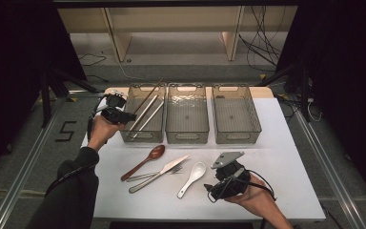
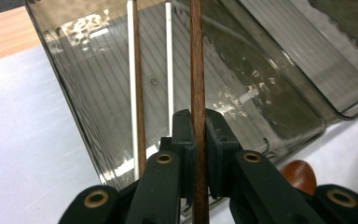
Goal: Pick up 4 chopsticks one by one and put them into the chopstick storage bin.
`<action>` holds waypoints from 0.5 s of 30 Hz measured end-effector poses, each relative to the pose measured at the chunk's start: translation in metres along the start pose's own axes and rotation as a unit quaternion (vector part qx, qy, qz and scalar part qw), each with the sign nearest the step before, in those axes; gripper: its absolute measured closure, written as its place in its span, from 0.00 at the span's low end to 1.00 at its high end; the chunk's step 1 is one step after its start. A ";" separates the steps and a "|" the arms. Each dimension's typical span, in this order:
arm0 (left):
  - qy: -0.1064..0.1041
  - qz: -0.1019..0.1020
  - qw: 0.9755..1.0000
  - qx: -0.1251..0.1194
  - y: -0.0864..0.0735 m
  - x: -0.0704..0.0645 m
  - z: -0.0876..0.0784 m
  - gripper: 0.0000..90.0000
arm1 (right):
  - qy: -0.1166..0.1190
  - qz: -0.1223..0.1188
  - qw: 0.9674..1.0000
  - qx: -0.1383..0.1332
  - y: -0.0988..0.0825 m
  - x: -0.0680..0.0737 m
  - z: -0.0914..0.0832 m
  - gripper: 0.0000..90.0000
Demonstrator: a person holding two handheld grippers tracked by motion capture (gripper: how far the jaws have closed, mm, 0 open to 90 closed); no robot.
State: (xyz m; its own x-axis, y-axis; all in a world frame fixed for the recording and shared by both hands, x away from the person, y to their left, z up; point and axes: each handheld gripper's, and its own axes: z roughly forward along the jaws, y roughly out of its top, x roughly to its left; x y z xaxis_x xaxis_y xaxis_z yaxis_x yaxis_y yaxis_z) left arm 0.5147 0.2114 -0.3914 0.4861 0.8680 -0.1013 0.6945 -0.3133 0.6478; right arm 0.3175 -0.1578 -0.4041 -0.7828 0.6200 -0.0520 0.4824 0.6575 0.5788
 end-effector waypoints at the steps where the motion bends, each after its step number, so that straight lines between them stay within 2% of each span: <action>1: 0.000 -0.002 1.000 0.003 0.000 0.001 0.001 0.92 | 0.002 -0.003 1.000 0.002 0.000 0.000 0.000 0.32; 6: 0.005 -0.011 1.000 0.013 0.000 0.004 0.008 0.92 | 0.002 -0.005 1.000 0.004 0.000 0.000 0.000 0.32; 15: 0.008 -0.032 0.999 0.013 -0.003 0.006 0.016 0.92 | 0.004 -0.005 1.000 0.003 0.000 0.001 0.001 0.32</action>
State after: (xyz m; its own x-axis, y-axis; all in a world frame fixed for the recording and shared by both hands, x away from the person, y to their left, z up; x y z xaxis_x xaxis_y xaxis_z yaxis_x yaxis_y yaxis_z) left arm 0.5239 0.2113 -0.4055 0.4307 0.8931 -0.1295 0.7374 -0.2655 0.6211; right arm 0.3173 -0.1570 -0.4051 -0.7911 0.6095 -0.0516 0.4762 0.6667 0.5734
